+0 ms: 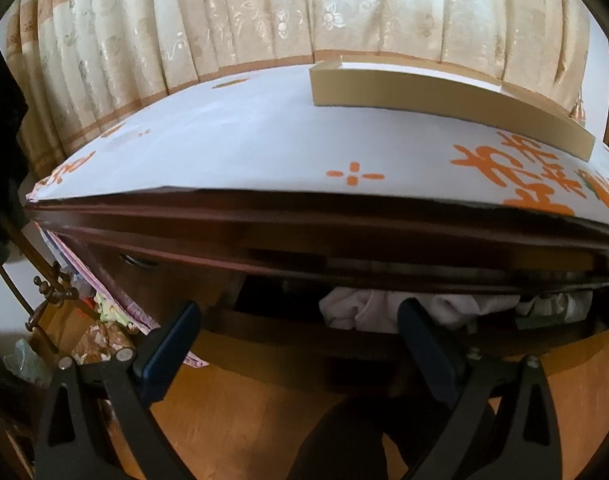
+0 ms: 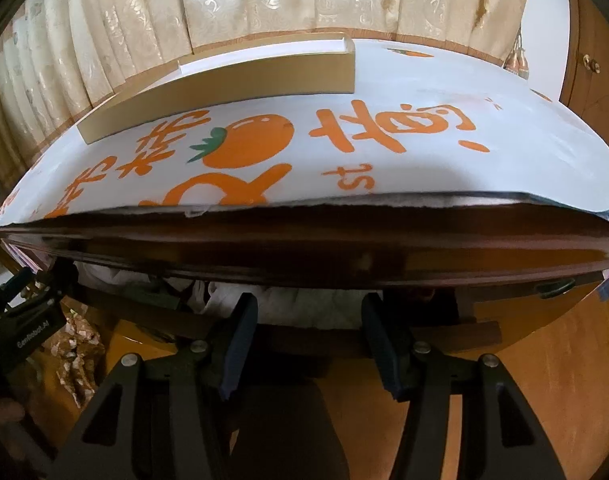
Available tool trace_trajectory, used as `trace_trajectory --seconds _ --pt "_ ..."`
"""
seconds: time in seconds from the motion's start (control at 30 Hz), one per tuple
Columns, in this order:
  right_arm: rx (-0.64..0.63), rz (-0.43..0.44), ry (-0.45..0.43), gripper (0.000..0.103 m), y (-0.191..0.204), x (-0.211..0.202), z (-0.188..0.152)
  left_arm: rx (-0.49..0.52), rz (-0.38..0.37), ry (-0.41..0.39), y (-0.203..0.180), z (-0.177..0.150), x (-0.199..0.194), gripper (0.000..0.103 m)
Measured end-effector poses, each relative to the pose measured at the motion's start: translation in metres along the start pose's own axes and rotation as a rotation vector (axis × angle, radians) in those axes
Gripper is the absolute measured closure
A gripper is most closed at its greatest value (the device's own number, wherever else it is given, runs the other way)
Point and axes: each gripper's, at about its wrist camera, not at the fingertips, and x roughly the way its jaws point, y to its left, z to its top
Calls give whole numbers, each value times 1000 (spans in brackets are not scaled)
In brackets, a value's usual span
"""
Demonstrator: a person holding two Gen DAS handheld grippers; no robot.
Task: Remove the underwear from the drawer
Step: 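Lower both tools toward the dresser drawer as it is pulled open, then move both tools into the open drawer above the clothing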
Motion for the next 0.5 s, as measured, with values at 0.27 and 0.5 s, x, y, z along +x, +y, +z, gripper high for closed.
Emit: trace_trajectory --seconds 0.27,0.5 --pt "4 12 27 45 2 2 -16 28 -8 31 -1 -10 -4 2" --pt "-13 12 23 45 7 -7 -39 44 -49 28 4 -30 -15 2"
